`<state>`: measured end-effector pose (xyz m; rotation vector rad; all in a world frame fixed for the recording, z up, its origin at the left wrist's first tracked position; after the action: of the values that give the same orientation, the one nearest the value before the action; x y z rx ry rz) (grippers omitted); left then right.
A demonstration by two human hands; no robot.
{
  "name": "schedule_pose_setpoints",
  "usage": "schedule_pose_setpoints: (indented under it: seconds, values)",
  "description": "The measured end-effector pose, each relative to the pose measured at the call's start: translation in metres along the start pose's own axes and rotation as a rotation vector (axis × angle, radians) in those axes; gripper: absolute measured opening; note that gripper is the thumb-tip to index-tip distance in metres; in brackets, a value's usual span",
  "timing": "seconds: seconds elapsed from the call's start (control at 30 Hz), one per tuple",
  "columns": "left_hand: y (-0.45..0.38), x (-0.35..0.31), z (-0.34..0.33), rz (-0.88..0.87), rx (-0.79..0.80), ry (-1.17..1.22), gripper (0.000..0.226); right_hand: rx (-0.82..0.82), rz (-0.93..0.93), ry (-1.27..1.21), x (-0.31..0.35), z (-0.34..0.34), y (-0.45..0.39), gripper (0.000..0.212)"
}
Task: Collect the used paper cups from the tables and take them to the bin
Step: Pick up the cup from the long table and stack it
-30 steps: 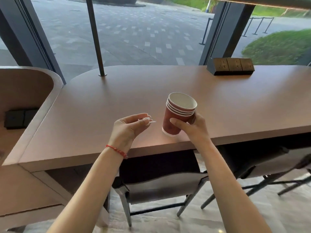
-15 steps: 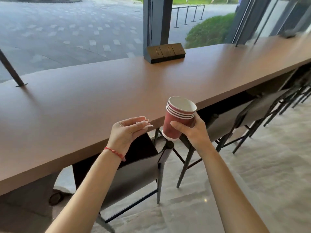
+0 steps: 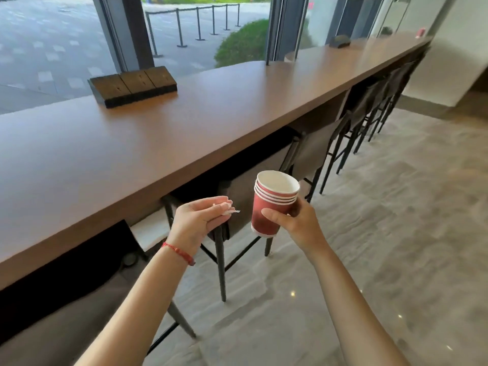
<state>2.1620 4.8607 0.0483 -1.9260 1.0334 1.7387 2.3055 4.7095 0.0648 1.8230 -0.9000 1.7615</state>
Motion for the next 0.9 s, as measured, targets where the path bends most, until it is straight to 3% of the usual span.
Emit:
schedule_pose_setpoints:
  seconds: [0.67, 0.9]
  values:
    - [-0.136, 0.032, -0.280, 0.143, 0.599, -0.208, 0.009, -0.714, -0.024, -0.009, -0.008, 0.241, 0.001, 0.054]
    - [-0.159, 0.049, -0.350, 0.213, 0.728, -0.214, 0.009, -0.851, -0.032, -0.037, -0.019, 0.290, -0.001, 0.051]
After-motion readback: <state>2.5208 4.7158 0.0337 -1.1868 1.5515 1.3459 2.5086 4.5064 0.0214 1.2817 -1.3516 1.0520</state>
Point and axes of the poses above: each hand's wrist, its own y-axis away from the middle knuckle, its own z-axis out of the back of the hand, x = y × z, the point moved 8 cm from there along -y, towards the middle knuckle, and after that the axes turned 11 degrees about -y, right-handed, at the moved point
